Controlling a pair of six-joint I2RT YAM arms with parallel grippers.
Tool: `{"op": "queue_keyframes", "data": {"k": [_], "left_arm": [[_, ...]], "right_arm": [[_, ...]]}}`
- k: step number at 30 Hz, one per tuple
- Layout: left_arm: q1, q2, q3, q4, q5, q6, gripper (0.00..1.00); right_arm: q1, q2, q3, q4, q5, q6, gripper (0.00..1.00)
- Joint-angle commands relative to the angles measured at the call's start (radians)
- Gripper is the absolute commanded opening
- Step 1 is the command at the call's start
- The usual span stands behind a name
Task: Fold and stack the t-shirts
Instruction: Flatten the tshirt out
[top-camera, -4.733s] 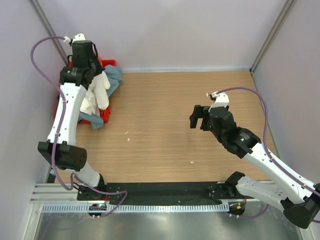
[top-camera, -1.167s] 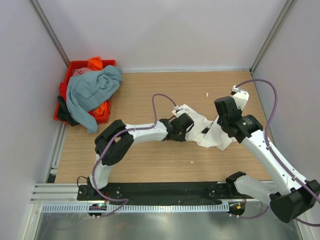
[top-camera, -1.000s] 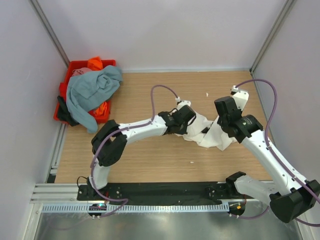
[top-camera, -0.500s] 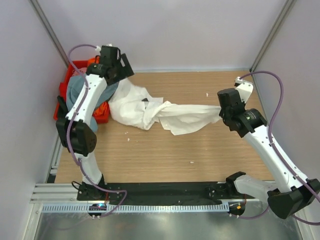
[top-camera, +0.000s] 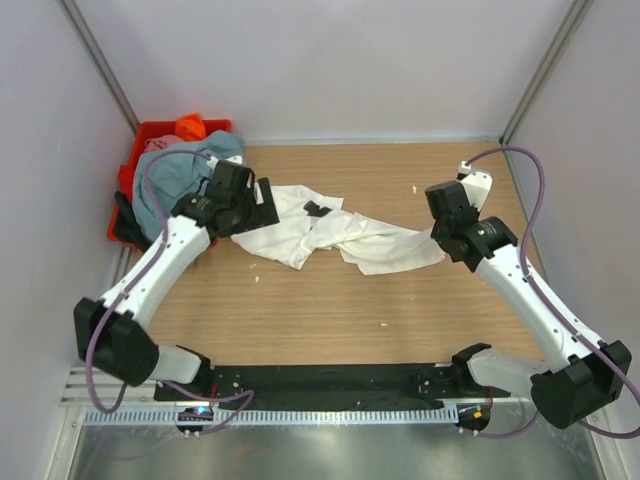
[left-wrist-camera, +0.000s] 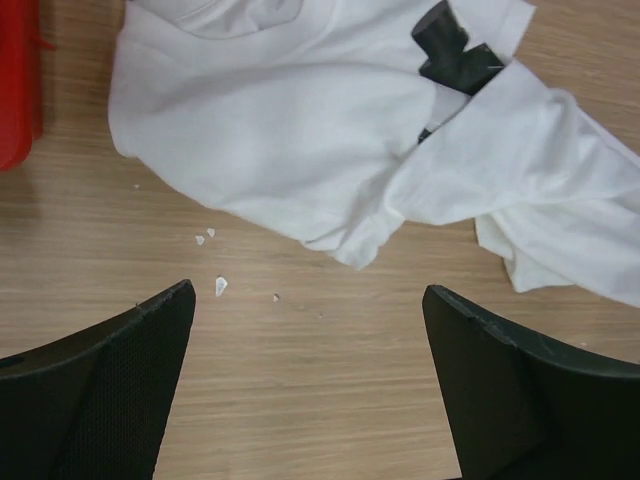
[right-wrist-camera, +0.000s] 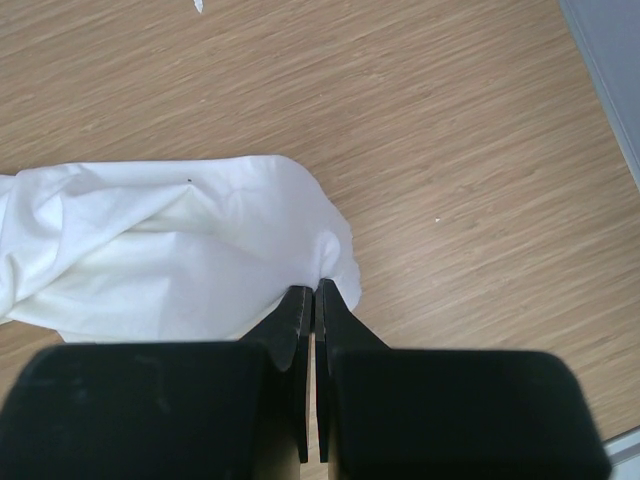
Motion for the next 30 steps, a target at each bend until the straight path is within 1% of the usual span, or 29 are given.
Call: {"op": "queue_keyframes", "data": {"k": [1, 3, 7, 8, 13, 17, 23, 30], "left_arm": [[-0.058, -0.122, -0.118, 0.107, -0.087, -0.018, 0.95], [-0.098, -0.143, -0.211, 0.168, -0.099, -0.028, 0.94], [-0.167, -0.105, -0.287, 0.220, -0.121, -0.051, 0.93], [-0.196, -0.070, -0.291, 0.225, -0.128, -0.056, 0.92], [-0.256, 0.007, -0.305, 0.273, -0.167, -0.065, 0.92], [-0.291, 0.043, -0.327, 0.314, -0.164, -0.073, 0.96], [-0.324, 0.086, -0.327, 0.346, -0.196, -0.073, 0.98], [-0.344, 0.201, -0.274, 0.360, -0.225, -0.064, 0.97]], "right_arm": [[-0.005, 0.015, -0.010, 0.049, -0.010, -0.010, 0.01], [-0.005, 0.018, -0.010, 0.049, -0.017, -0.010, 0.01], [-0.005, 0.016, -0.010, 0.049, -0.040, -0.002, 0.01], [-0.005, 0.015, -0.012, 0.050, -0.045, 0.001, 0.01], [-0.006, -0.002, -0.033, 0.049, -0.063, 0.010, 0.01], [-0.005, -0.019, -0.058, 0.050, -0.079, 0.008, 0.01], [-0.006, -0.024, -0.075, 0.058, -0.092, -0.002, 0.01], [-0.005, -0.024, -0.093, 0.081, -0.092, -0.019, 0.01]]}}
